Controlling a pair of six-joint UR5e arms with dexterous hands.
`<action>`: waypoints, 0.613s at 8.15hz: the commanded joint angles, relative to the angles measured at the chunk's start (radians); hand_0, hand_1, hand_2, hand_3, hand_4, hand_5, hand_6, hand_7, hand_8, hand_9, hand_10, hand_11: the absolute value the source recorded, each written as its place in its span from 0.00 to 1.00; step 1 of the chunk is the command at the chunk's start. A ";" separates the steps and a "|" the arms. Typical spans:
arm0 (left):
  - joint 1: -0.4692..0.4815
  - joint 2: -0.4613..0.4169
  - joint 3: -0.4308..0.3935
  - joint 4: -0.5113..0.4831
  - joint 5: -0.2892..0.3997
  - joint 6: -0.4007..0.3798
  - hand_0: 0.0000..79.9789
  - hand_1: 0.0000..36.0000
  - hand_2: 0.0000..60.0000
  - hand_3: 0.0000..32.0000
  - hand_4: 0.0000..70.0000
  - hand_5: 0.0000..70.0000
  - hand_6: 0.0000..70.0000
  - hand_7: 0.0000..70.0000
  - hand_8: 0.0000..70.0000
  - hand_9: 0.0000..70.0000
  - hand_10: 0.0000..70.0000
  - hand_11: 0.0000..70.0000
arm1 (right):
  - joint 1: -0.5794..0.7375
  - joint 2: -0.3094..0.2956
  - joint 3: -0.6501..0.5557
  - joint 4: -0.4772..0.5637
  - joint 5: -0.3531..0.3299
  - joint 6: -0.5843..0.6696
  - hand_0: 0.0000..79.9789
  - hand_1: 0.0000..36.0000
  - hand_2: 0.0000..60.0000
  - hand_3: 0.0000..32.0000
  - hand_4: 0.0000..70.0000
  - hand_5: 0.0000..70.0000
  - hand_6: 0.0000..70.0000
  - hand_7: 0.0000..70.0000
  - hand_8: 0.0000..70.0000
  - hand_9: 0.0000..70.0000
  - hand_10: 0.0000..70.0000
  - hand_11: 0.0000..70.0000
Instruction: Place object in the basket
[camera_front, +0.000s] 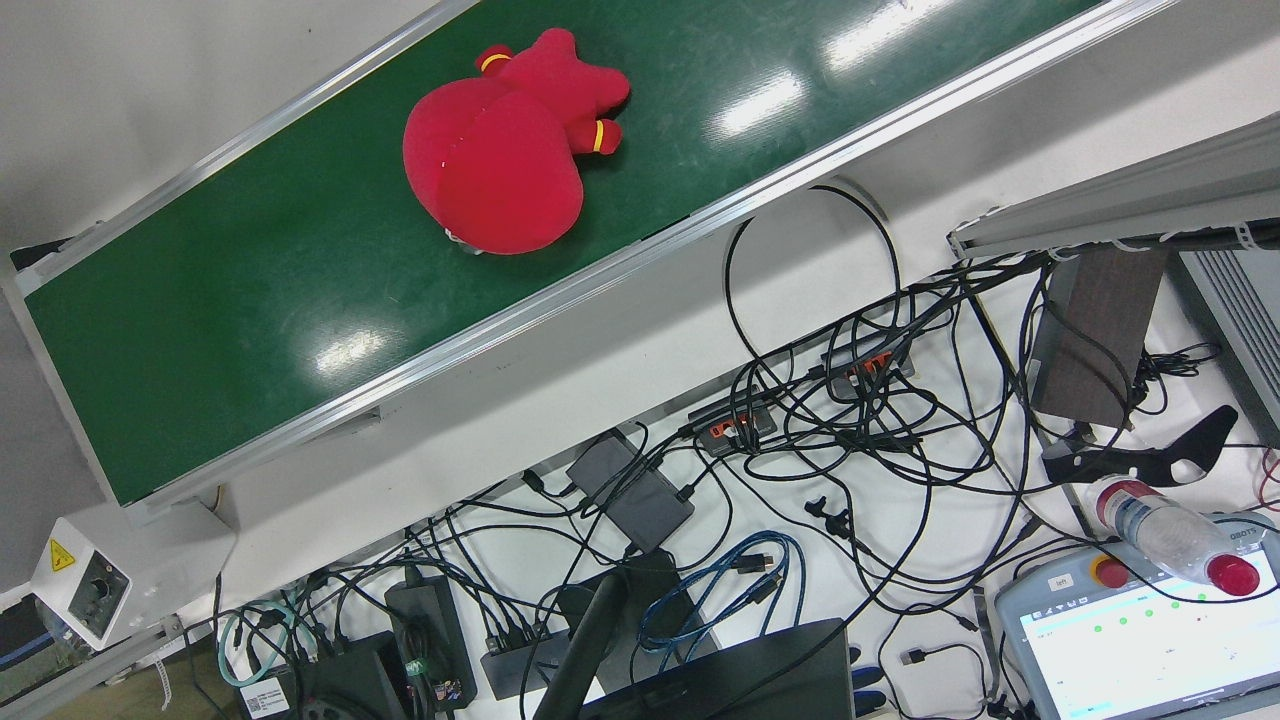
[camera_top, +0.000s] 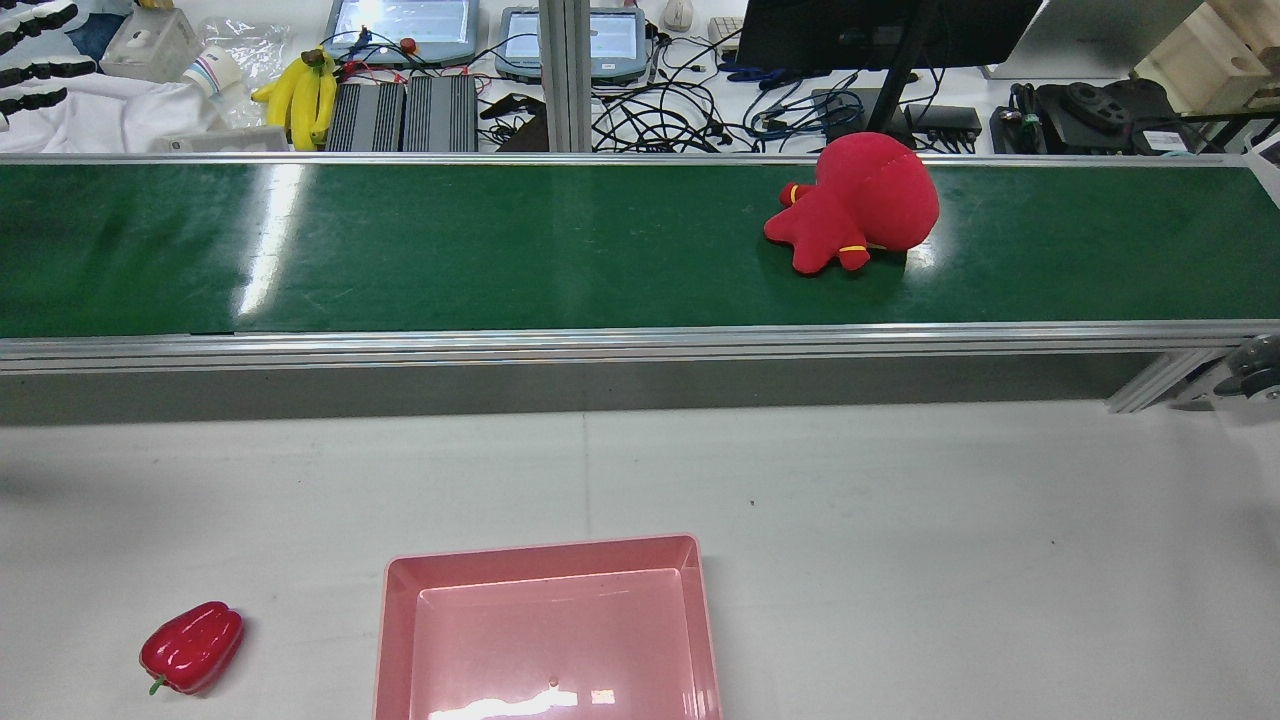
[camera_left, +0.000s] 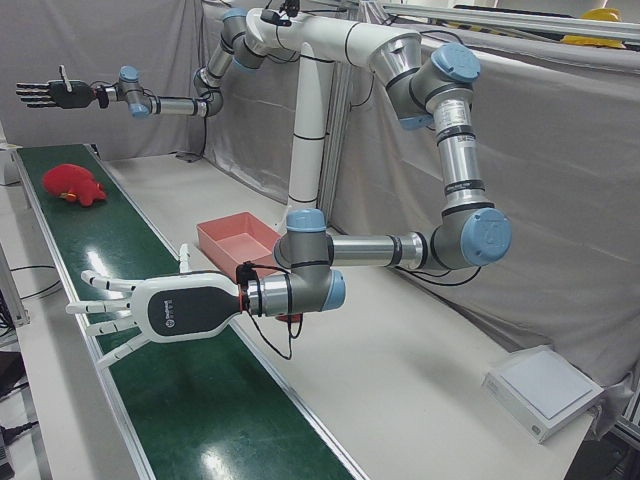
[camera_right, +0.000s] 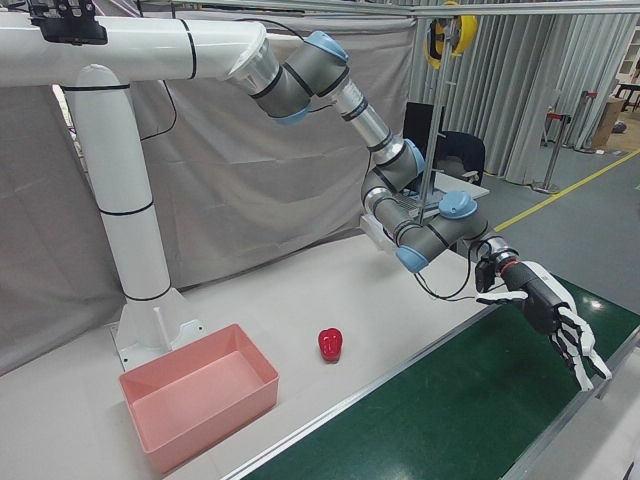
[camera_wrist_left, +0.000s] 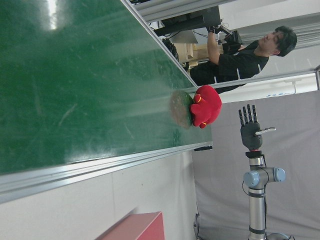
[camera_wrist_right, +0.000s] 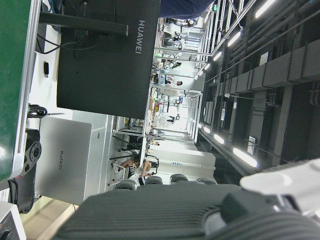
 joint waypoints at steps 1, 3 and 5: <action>-0.032 0.000 -0.008 0.000 0.002 -0.001 0.60 0.22 0.00 0.66 0.03 0.40 0.06 0.12 0.19 0.19 0.03 0.05 | 0.000 0.000 -0.001 0.000 0.000 0.000 0.00 0.00 0.00 0.00 0.00 0.00 0.00 0.00 0.00 0.00 0.00 0.00; -0.034 0.000 -0.010 0.000 0.002 -0.015 0.59 0.20 0.00 0.65 0.02 0.42 0.06 0.12 0.20 0.19 0.02 0.05 | 0.000 0.000 -0.001 0.000 0.000 0.000 0.00 0.00 0.00 0.00 0.00 0.00 0.00 0.00 0.00 0.00 0.00 0.00; -0.036 0.002 -0.013 0.000 0.004 -0.018 0.60 0.21 0.00 0.68 0.02 0.43 0.06 0.12 0.20 0.19 0.02 0.05 | 0.000 0.000 0.000 0.000 0.000 0.000 0.00 0.00 0.00 0.00 0.00 0.00 0.00 0.00 0.00 0.00 0.00 0.00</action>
